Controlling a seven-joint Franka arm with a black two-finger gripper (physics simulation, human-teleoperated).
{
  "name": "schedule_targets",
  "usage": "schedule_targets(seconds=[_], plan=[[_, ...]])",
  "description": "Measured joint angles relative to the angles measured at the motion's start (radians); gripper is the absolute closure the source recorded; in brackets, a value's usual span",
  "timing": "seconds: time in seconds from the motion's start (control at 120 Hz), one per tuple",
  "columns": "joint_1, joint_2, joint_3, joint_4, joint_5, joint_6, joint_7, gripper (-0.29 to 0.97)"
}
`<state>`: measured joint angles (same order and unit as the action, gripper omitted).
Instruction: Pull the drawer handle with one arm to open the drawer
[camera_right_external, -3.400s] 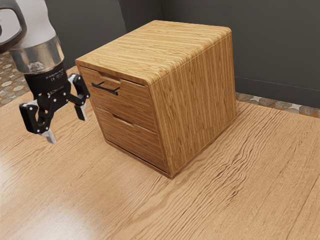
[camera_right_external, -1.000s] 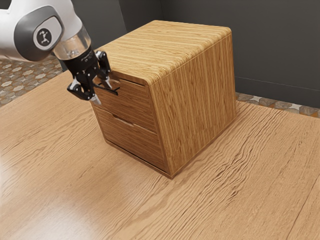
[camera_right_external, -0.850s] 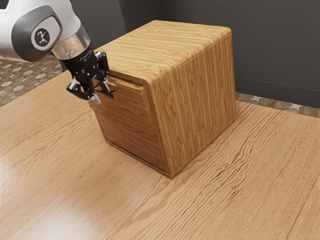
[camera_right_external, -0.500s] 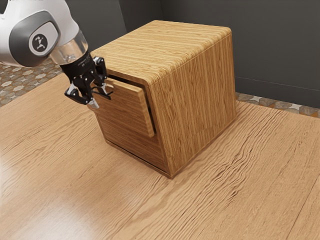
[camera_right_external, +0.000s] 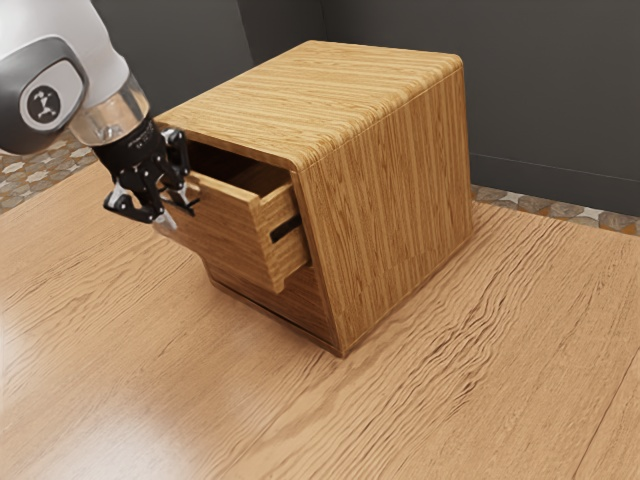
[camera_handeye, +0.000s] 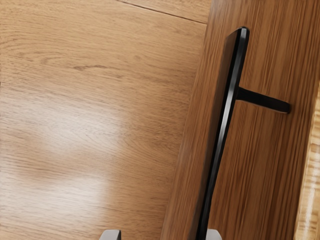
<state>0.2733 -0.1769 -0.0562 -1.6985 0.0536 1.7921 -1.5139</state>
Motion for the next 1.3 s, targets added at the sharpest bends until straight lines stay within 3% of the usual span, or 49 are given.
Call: schedule_targets(seconds=[1.3], plan=[[0.057,-0.288,0.001,-0.303,0.001,0.039,-0.033,0.62]])
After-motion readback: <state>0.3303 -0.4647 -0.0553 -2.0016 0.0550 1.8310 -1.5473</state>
